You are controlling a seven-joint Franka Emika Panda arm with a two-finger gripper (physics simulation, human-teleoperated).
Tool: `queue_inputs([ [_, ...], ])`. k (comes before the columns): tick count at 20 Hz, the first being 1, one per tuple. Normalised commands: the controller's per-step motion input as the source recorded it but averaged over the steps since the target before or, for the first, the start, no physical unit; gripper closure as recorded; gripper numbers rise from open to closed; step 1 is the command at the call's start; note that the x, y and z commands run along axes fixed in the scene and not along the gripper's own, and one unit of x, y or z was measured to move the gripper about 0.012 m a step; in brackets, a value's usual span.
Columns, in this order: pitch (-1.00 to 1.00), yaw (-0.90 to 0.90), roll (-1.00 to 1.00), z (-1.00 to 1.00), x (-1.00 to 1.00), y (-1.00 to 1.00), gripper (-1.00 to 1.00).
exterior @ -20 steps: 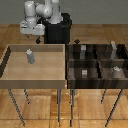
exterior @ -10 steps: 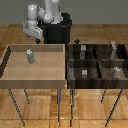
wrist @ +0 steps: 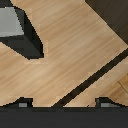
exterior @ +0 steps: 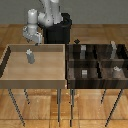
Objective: Place the milk carton into the appropriate compartment.
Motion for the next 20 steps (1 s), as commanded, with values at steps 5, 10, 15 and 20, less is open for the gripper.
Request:
queue_inputs([
  [5, 0.00, 0.00, 0.00, 0.00, 0.20, 0.00, -1.00],
  [10, 0.00, 0.00, 0.00, 0.00, 1.00, 0.00, -1.00],
  [15, 0.00, 0.00, 0.00, 0.00, 0.00, 0.20, -1.00],
  [20, 0.00, 0.00, 0.00, 0.00, 0.60, 0.00, -1.00],
])
